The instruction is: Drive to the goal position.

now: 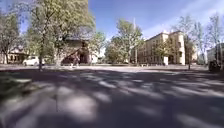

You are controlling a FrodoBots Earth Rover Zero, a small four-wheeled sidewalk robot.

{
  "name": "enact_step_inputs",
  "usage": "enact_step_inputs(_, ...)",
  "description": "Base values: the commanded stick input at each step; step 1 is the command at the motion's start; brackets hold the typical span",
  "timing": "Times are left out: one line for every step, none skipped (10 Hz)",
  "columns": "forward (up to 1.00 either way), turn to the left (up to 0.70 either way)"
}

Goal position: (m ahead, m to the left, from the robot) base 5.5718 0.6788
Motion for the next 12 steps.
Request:
enact_step_inputs(0.85,0.00)
enact_step_inputs(0.85,0.00)
enact_step_inputs(0.85,0.00)
enact_step_inputs(0.85,0.00)
enact_step_inputs(0.85,0.00)
enact_step_inputs(0.85,0.00)
enact_step_inputs(0.85,0.00)
enact_step_inputs(0.85,0.00)
enact_step_inputs(0.85,0.00)
enact_step_inputs(0.85,0.00)
enact_step_inputs(0.85,0.00)
enact_step_inputs(0.85,0.00)
